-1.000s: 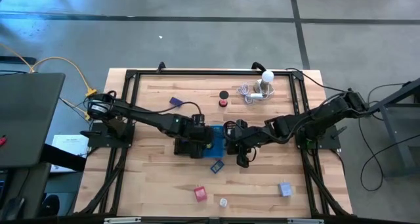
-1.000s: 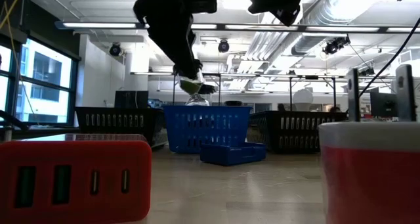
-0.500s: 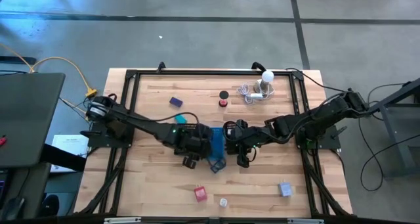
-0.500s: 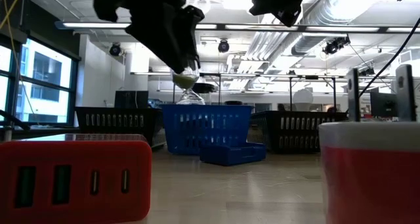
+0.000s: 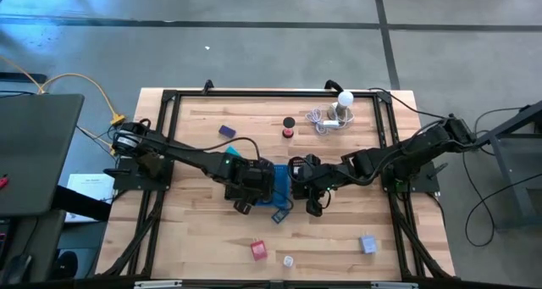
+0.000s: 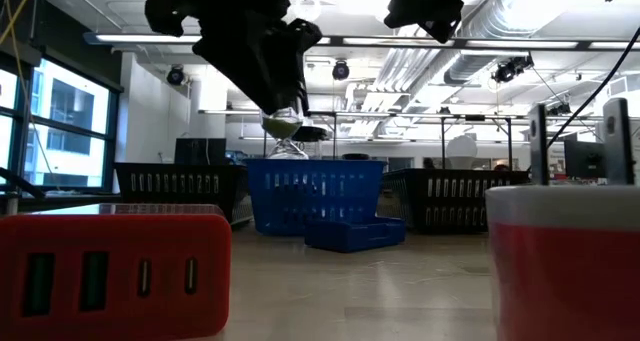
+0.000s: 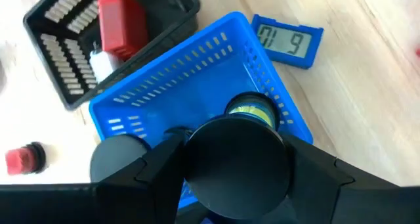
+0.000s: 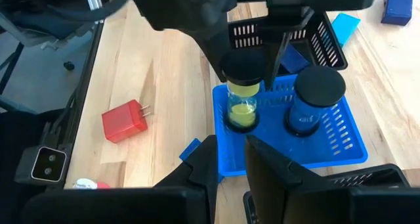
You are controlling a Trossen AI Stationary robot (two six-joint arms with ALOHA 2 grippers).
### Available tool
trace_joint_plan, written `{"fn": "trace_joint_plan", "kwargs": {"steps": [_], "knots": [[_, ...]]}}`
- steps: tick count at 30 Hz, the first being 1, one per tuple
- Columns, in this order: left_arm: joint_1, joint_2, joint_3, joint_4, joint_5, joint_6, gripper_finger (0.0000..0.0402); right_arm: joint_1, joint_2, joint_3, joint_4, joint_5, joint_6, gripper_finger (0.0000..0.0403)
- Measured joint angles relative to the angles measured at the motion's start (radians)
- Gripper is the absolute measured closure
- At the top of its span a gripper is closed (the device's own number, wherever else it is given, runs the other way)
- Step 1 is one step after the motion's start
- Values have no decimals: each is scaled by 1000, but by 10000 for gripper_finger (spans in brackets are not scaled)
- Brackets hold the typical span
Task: Pick & Place Office items
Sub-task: Put the green hourglass into the blue bin
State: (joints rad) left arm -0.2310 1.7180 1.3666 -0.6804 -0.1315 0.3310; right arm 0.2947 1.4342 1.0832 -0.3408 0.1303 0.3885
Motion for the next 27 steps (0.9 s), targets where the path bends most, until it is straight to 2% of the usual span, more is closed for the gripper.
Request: {"fn": "trace_joint_plan", "kwargs": {"steps": [6, 11, 19, 27], "knots": [[0, 0, 0, 0, 12, 180, 197, 0, 0, 0, 0, 0, 2, 339], [18, 2, -1, 0, 87, 295, 197, 0, 0, 0, 0, -1, 3, 339], [73, 41, -2, 6, 100, 310, 197, 0, 0, 0, 1, 1, 1, 339], [74, 58, -1, 45, 142, 327, 196, 0, 0, 0, -8, 2, 1, 339]]}}
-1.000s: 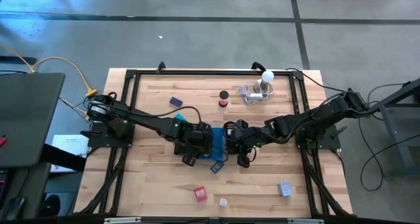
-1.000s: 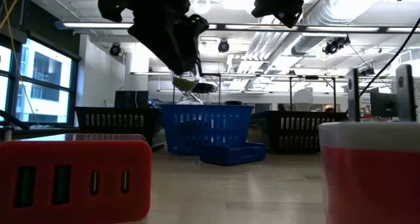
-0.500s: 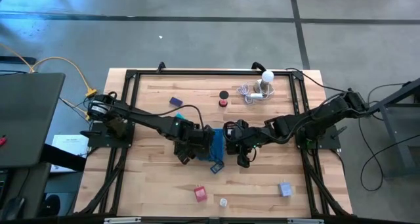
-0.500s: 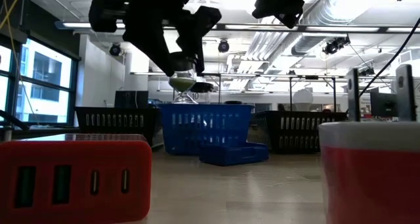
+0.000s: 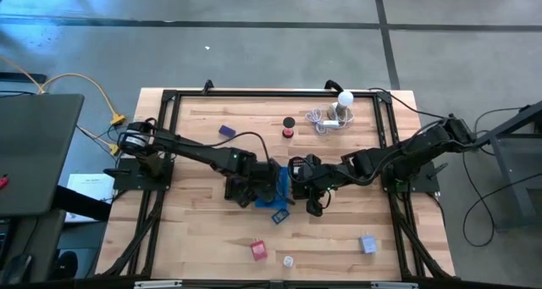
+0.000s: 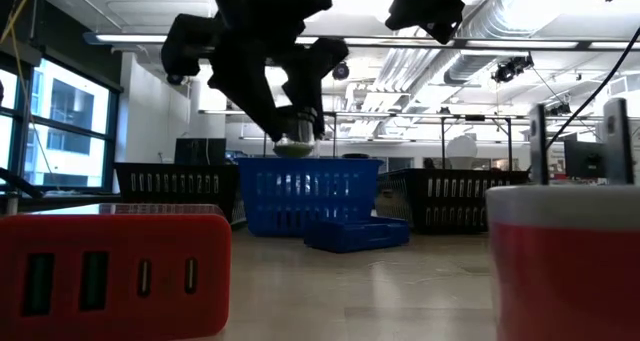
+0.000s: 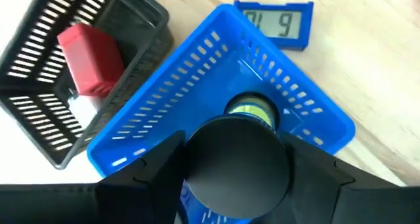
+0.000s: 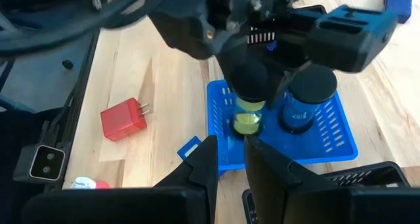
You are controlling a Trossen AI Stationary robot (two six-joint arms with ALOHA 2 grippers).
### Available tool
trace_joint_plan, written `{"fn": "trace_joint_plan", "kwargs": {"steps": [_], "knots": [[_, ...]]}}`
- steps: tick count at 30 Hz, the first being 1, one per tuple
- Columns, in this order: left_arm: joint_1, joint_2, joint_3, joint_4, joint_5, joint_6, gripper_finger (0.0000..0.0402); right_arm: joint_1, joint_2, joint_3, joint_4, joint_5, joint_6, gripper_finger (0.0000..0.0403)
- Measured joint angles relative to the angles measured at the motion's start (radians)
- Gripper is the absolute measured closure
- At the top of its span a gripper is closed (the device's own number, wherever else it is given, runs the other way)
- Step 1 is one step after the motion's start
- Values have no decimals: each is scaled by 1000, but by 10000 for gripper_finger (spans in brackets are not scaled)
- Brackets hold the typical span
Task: Pick & Place Office items
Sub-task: Put the green hourglass into the blue bin
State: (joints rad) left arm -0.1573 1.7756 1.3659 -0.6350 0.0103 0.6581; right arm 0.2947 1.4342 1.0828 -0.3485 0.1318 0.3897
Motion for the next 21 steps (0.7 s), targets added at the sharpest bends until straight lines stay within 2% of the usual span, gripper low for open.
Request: {"fn": "trace_joint_plan", "kwargs": {"steps": [4, 15, 21], "knots": [[-4, 4, 0, 5, -1, -36, 196, 0, 0, 0, -3, 0, 1, 339], [15, 4, 0, 14, -2, -265, 196, 0, 0, 0, -6, 0, 2, 339], [23, 4, 0, 12, -1, -286, 196, 0, 0, 0, -6, 0, 2, 339]]}}
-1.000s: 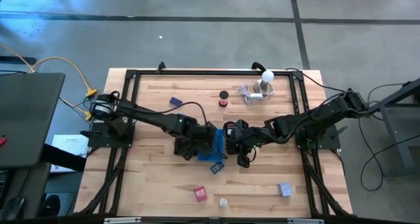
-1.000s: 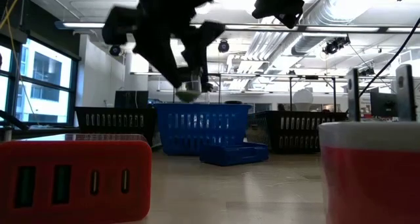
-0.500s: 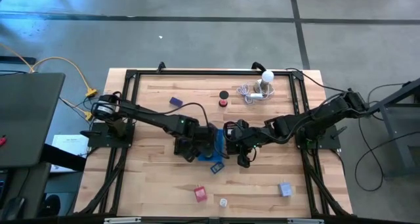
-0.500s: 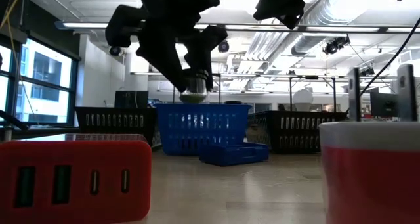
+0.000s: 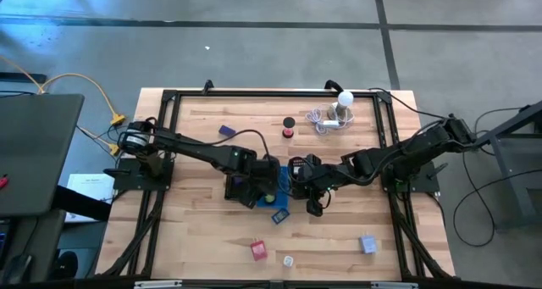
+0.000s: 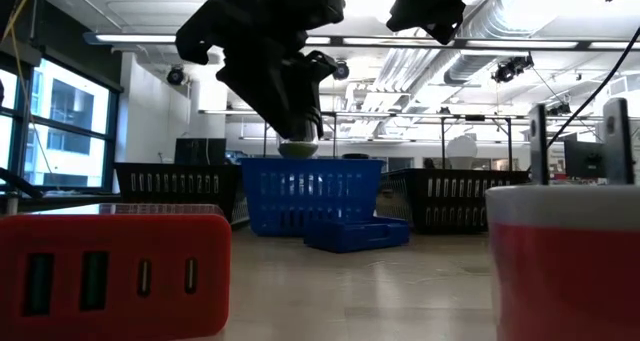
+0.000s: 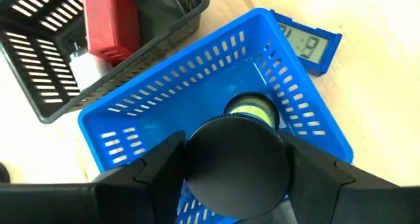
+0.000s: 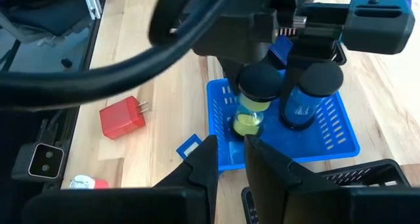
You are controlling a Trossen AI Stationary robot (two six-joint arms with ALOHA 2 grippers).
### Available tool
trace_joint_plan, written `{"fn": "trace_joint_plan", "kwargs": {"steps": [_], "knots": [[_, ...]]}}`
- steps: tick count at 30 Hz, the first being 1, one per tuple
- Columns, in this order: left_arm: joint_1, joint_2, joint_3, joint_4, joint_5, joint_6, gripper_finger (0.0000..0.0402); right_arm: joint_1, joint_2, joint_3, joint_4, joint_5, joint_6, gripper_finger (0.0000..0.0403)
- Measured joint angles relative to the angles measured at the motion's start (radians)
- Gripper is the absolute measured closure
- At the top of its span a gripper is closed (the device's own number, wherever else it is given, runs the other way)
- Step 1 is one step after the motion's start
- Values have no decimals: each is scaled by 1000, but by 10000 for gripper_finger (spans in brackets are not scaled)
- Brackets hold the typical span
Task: Pick & Place Office items
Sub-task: Put the green hourglass into the blue bin
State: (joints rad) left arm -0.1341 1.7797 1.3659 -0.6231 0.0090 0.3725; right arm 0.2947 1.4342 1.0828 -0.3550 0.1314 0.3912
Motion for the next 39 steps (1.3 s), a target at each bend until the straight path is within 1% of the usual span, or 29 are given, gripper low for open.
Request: {"fn": "trace_joint_plan", "kwargs": {"steps": [5, 8, 17, 26, 30, 34, 39], "knots": [[0, 0, 0, -1, -3, 0, 196, 0, 0, 0, 0, 0, 0, 339], [0, 0, 0, -1, -3, 28, 195, 0, 0, 0, 0, 0, 0, 339], [0, 0, 0, -2, -3, 42, 161, 0, 0, 0, -1, 0, -1, 339], [-3, 0, 0, 3, -3, 51, 157, 0, 0, 0, -1, 0, -3, 339], [-17, 0, 0, 14, -5, 91, 157, 0, 0, 0, -1, 0, -3, 339], [-41, 0, 0, 62, -24, 108, 157, 0, 0, 0, -1, 0, -3, 339], [-59, 0, 0, 81, -116, 154, 157, 0, 0, 0, -1, 0, -3, 339]]}}
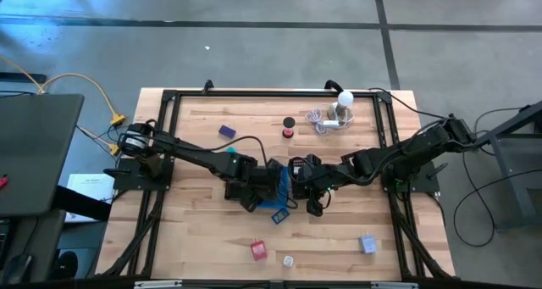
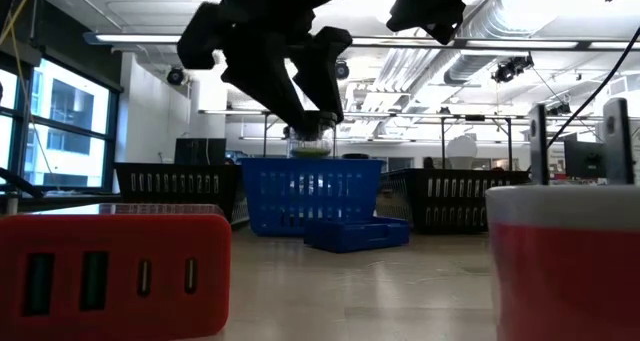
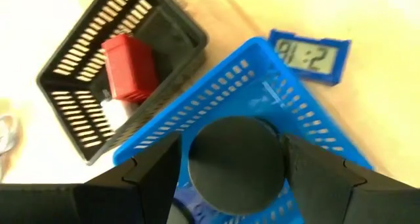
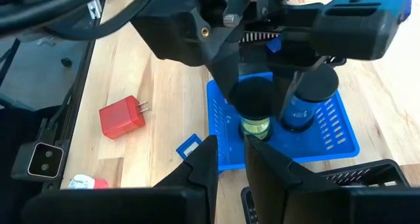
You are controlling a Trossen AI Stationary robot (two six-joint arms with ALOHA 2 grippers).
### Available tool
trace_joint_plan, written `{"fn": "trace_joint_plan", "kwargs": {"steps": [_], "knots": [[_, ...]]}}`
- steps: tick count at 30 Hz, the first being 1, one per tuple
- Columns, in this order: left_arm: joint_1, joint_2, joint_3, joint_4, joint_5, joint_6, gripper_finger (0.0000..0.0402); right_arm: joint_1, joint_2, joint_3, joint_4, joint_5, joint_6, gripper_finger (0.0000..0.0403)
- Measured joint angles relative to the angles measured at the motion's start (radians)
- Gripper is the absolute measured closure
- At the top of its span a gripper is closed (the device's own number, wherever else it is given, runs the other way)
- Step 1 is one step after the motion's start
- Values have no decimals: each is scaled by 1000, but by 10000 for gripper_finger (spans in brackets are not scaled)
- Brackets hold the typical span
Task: Pick & Place Office items
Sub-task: Put the green hourglass into the blue bin, then put the top violet digital clock into the left black bin
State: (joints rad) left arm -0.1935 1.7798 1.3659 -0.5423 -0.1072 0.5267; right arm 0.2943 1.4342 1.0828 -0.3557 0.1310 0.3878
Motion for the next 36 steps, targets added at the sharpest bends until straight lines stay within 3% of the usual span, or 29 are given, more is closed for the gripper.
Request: {"fn": "trace_joint_plan", "kwargs": {"steps": [16, 22, 31, 36], "knots": [[-31, -12, -1, 34, -33, -1, 157, 0, 0, 0, 0, 0, -1, 339], [-55, -16, -1, 23, -156, -3, 157, 0, 0, 0, -1, 0, -1, 339], [-122, -107, -1, -54, -174, -7, 157, 0, 0, 0, -22, 0, -1, 339], [-159, -183, -1, -111, -283, -127, 157, 0, 0, 0, -26, 0, -1, 339]]}}
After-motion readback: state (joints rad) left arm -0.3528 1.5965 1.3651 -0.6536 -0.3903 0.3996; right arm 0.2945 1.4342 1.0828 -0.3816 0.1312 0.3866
